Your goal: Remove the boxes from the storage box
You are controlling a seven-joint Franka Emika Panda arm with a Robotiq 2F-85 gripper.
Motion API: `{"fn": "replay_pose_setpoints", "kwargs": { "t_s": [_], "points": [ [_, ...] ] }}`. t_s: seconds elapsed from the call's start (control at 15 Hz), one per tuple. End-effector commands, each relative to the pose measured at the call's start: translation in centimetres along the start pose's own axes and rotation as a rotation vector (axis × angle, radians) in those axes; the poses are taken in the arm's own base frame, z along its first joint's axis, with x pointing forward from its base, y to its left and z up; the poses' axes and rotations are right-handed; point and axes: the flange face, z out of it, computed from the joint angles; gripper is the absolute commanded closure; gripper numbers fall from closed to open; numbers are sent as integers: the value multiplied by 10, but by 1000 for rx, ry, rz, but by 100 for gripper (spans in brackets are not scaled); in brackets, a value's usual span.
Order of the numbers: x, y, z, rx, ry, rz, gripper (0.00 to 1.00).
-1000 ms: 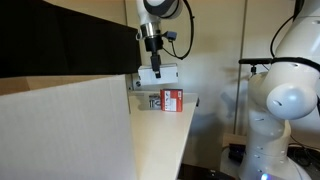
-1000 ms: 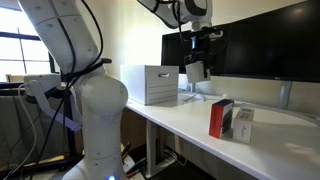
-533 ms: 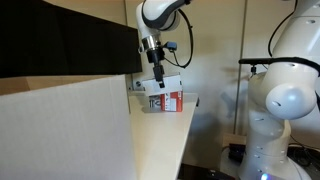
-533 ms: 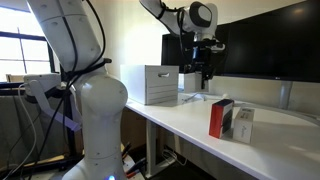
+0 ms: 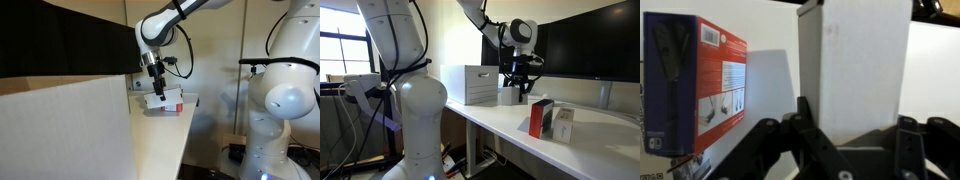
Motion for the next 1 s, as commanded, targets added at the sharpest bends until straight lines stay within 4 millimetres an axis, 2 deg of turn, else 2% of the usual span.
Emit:
{"fn": "replay_pose_setpoints", "kwargs": {
  "t_s": [0.0, 0.2, 0.4, 0.67, 0.93],
  "points": [
    [7, -16, 16, -27, 19, 32, 70],
    [14, -23, 30, -42, -1, 68, 70],
    [16, -19, 48, -42, -44, 115, 70],
    [15, -2, 69, -33, -99, 180, 70],
    [15, 13, 70, -30, -107, 219, 70]
  ]
}}
